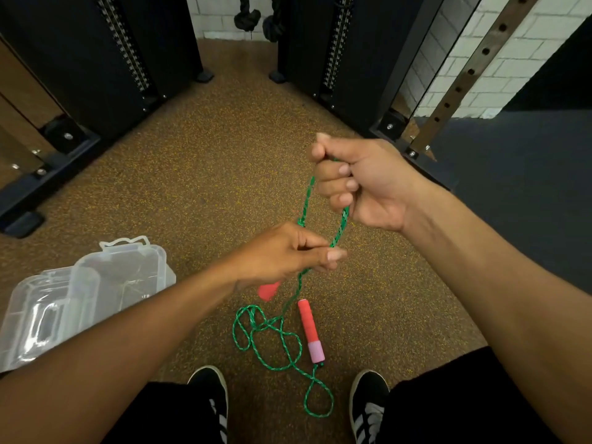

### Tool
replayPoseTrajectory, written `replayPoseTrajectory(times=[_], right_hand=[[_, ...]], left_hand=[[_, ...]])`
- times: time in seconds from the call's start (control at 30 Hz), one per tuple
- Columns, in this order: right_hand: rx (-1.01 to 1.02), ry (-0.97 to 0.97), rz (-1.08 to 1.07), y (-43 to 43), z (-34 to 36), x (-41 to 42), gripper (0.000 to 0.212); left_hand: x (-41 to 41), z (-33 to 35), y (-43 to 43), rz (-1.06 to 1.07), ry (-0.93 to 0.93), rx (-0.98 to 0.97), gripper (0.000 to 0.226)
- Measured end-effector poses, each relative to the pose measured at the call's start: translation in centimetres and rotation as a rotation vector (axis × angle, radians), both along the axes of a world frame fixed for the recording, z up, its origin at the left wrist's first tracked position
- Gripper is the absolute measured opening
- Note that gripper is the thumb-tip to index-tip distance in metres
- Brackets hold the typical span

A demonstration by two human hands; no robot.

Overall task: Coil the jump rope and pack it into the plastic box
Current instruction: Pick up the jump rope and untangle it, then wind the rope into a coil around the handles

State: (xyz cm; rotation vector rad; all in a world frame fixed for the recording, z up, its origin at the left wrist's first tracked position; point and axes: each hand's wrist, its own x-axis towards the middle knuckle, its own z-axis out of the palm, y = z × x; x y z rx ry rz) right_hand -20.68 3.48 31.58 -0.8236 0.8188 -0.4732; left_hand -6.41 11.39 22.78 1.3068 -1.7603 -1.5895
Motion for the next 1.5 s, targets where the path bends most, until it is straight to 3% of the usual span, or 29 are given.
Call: replayPoseTrajectory(times=[0.1,0.2,0.3,0.4,0.43,0.67,0.8,0.9,1.03,1.27,1.5], right_hand=[[-0.027,0.060,0.190,0.7,0.3,0.1,0.030],[-0.044,0.100,0.346,1.1,0.9,-0.2,0.029],[-0.086,0.094,0.458,1.6,1.5,-0.3,0.027],[-0.075,0.015,0.469,1.2,2.2,-1.1,0.028],[-0.078,0.002,0.444,0.7,2.3,-1.5,0.030],[-0.154,0.104,0.018,-2.3,0.6,-4.0,0.037],[-0.130,0.187,-0.118,-2.7,-1.3,-4.4,0.036],[-0.186,0.338,-0.112,-2.4,-2.7,-4.4,0.029],[-0.251,0.511,0.050,-1.3,-4.8,-4.2,0.023],[-0.406,0.650,0.210,0.6,-5.8,-2.3,0.032],[-0.504,0.668,0.289,1.9,-5.5,-1.4,0.032]], left_hand=[[2.0,1.8,-0.6,-0.011,-0.231,-0.021,0.053],[4.2,3.0,-2.0,0.263,-0.344,-0.150,0.066],[4.7,2.1,-3.1,0.278,-0.079,-0.212,0.067],[3.1,0.4,-2.8,0.160,0.029,-0.219,0.024],[2.8,0.1,-2.6,0.177,0.055,-0.219,0.022],[2.2,0.8,-2.8,0.395,0.416,0.020,0.042],[1.8,2.3,-2.7,0.379,0.576,0.158,0.044],[1.8,3.6,-2.7,0.346,0.759,0.225,0.043],[2.9,5.4,-2.8,0.328,0.970,0.218,0.045],[3.7,5.8,-3.2,0.502,0.984,0.161,0.053],[3.7,4.9,-4.0,0.694,0.867,0.147,0.037]])
